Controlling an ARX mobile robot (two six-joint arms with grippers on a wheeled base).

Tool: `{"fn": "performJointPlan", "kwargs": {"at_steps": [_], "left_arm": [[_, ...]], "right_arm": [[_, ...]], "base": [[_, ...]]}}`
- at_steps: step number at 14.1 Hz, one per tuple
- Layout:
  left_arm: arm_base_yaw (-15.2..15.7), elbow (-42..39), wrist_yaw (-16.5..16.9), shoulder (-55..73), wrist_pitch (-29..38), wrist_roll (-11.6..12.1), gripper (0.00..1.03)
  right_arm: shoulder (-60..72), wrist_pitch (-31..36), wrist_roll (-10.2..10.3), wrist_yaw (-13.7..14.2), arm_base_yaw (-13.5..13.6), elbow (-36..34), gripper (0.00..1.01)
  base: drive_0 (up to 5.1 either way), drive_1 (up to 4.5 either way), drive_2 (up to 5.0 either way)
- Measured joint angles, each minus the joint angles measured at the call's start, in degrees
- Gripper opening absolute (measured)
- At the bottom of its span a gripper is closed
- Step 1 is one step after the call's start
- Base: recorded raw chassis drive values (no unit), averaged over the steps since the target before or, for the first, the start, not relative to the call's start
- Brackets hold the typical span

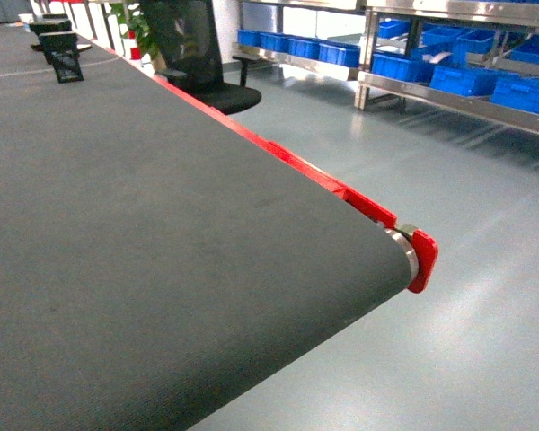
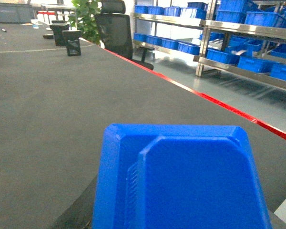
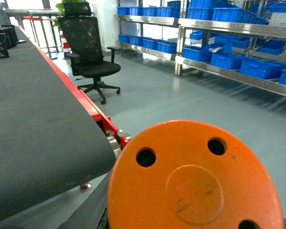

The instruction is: Sort blue parts and orange caps into right shelf containers

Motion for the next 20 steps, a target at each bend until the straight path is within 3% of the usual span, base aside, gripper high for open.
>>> {"fn": "performJointPlan", "kwargs": {"at_steps": [20], "left_arm": [[0.0,0.0,0.0,0.0,0.0,0.0,0.41]], "right_arm": [[0.0,0.0,0.0,0.0,0.0,0.0,0.44]], "base": [[-1.6,-1.62,-1.6]]}}
